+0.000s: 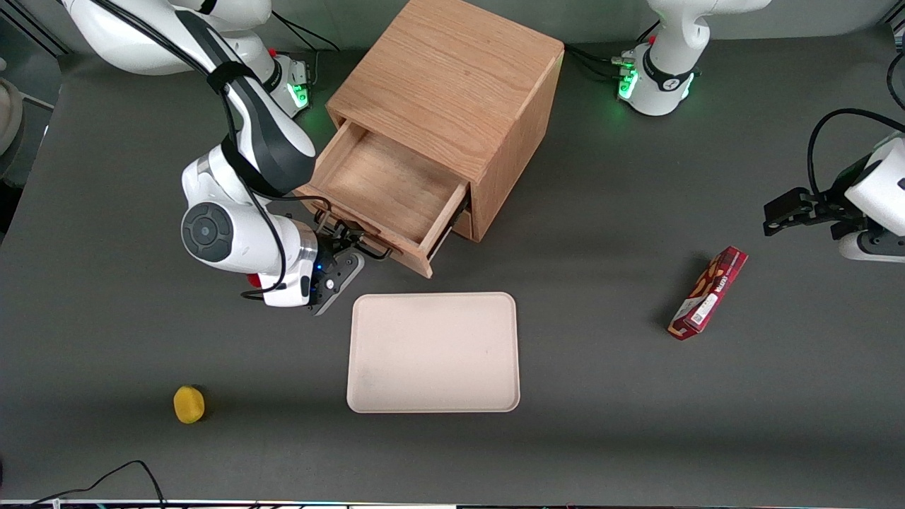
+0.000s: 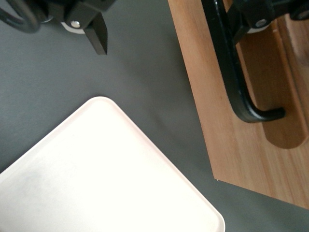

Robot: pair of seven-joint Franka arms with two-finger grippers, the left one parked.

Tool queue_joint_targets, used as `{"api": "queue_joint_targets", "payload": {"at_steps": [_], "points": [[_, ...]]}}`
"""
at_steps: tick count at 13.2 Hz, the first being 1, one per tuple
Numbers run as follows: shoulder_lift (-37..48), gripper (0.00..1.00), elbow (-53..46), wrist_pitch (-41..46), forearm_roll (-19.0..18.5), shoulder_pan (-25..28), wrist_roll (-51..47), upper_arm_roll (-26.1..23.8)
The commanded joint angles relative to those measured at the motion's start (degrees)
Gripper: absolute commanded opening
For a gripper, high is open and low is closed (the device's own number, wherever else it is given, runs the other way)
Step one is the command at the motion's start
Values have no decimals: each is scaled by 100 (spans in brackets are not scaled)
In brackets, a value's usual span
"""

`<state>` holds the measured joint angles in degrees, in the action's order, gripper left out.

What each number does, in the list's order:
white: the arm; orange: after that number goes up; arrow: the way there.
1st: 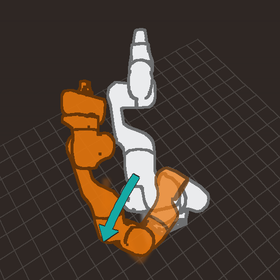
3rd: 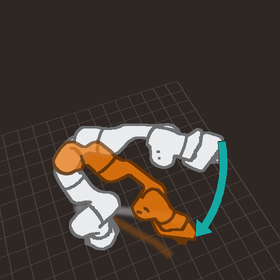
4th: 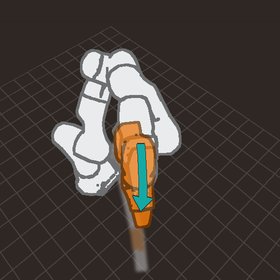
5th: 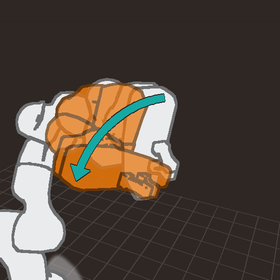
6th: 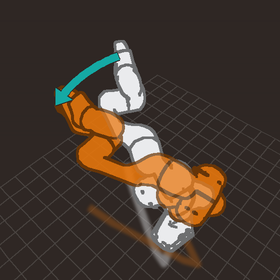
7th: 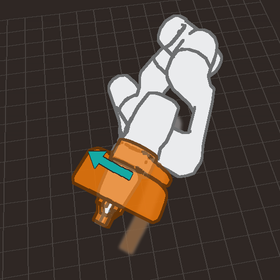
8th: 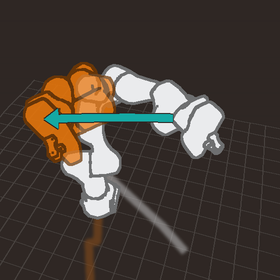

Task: Open upper drawer
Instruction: 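Pull the handle outward with the right gripper, sliding the upper drawer open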

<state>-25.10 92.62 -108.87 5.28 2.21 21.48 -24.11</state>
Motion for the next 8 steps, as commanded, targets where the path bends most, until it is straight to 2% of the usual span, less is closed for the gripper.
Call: {"api": "queue_joint_targets", "payload": {"at_steps": [1,8], "points": [[-179,100,-376,251,-141,25,277,134],[-337,100,-702,419,-211,52,752,407]]}}
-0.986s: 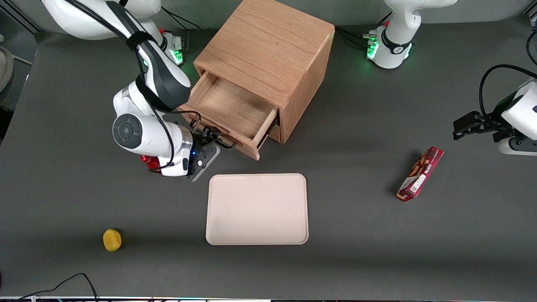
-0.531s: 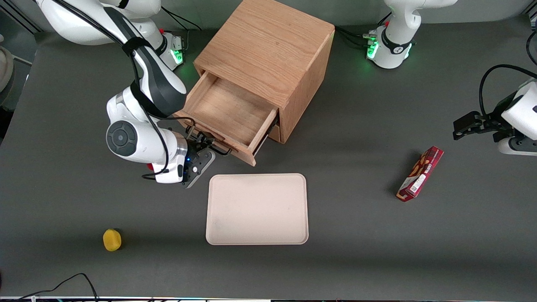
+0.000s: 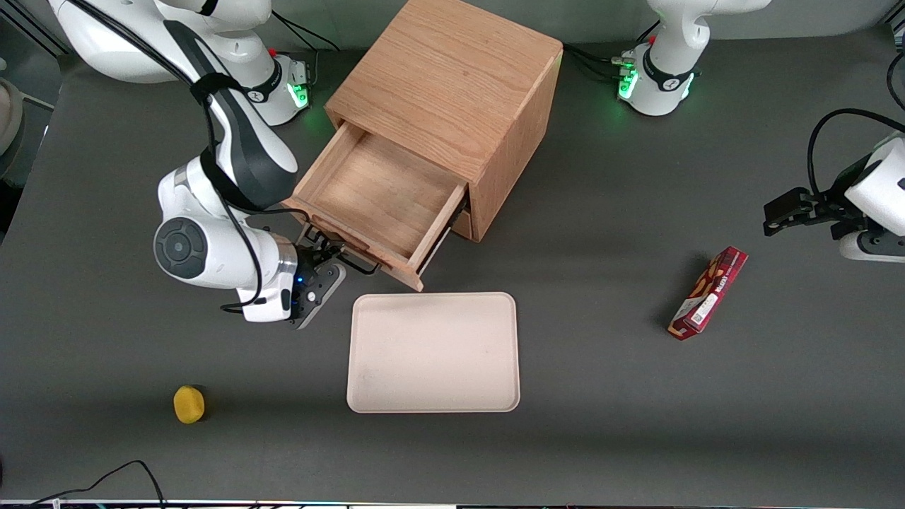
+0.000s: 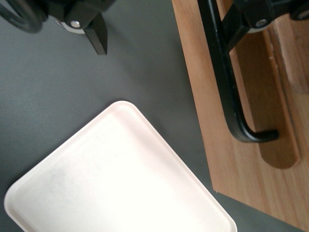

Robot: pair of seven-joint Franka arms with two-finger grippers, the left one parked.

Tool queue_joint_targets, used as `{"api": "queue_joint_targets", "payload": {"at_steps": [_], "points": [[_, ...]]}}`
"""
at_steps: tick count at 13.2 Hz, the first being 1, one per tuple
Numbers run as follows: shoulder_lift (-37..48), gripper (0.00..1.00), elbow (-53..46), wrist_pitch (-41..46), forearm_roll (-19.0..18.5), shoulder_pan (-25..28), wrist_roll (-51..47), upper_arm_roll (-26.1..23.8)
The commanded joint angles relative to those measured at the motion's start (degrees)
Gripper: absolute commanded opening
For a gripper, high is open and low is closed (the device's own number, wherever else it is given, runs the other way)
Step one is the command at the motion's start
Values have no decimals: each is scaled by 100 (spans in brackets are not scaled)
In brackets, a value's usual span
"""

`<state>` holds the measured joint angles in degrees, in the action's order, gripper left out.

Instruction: Open upper drawer

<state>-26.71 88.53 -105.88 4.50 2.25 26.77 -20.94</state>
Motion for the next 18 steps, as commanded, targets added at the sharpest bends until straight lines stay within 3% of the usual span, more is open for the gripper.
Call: {"api": "queue_joint_targets", "payload": {"at_steps": [1,10,14,18], "points": [[-185,100,-301,120,-160,47,223,90],[-431,100,-995,586,-388,39,311,90],[-317,100,-2022,1673,-379,48,249,90],[374,100,-2464,2019,-371,30,23,230]]}}
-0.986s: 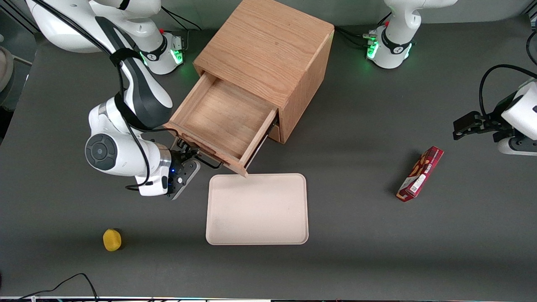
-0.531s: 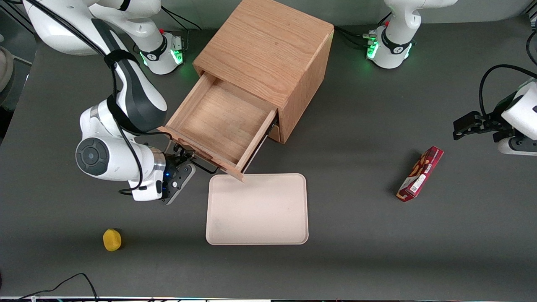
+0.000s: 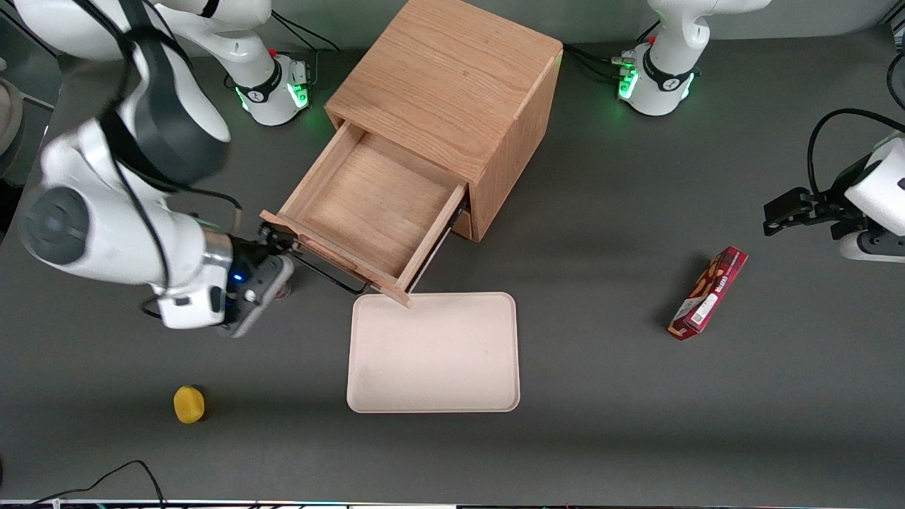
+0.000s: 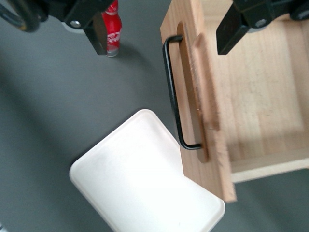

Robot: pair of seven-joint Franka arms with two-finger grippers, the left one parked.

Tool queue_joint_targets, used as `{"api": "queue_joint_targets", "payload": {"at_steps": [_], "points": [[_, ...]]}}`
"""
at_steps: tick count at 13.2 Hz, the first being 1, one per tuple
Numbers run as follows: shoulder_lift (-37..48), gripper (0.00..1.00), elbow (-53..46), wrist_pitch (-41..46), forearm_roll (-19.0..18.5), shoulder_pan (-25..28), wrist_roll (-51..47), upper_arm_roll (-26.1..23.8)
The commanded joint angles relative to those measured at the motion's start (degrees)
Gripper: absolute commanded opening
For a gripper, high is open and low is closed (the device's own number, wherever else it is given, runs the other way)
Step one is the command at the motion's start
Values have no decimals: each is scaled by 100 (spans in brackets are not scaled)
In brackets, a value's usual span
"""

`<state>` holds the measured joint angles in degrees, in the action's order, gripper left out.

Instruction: Open upper drawer

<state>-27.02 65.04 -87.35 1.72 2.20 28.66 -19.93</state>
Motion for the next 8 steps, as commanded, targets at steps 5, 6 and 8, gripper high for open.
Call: {"api": "queue_joint_targets", "payload": {"at_steps": [5,6,8], "points": [[1470,100,-71,175,-101,71,-4693,156],[1585,100,-45,236,-110,36,-4990,199],[1735,100,-27,735,-93,26,-5098,680]]}}
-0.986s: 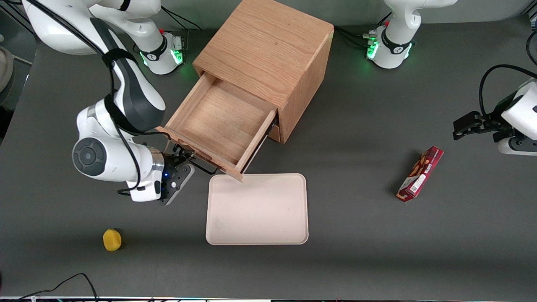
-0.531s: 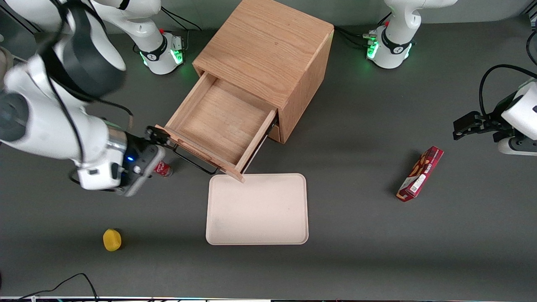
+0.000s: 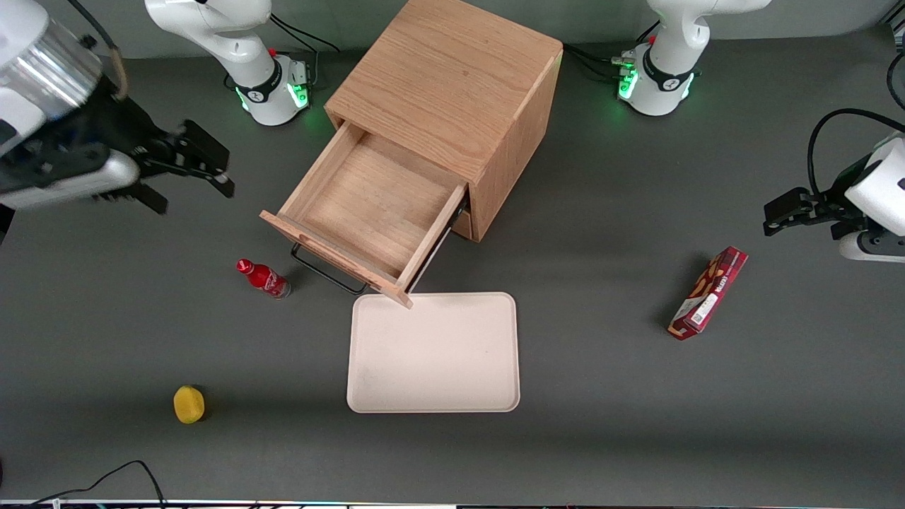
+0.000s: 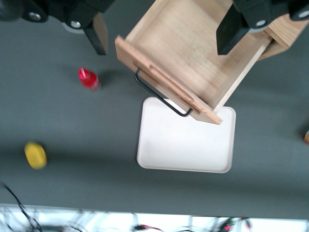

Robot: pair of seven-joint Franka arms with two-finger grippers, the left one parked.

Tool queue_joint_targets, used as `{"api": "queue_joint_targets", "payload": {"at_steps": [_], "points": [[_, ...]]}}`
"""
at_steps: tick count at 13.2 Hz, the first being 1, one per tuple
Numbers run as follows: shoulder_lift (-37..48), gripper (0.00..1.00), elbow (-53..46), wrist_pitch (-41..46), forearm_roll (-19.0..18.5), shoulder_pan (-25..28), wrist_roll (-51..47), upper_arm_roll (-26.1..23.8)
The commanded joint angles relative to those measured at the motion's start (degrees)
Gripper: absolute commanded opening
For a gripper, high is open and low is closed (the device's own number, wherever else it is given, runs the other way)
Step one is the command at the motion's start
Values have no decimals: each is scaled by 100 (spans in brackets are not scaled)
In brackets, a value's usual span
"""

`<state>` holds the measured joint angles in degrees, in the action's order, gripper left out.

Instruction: Open upper drawer

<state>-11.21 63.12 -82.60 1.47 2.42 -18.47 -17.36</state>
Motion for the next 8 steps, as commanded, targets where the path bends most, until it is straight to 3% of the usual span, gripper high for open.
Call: {"api": "queue_joint_targets", "payload": {"at_steps": [1,4,8], "points": [[207,100,200,514,-33,4,-359,670],[137,100,375,1035,-76,-4,-271,1339],[592,100,1769,432,-15,-13,-271,1498]]}}
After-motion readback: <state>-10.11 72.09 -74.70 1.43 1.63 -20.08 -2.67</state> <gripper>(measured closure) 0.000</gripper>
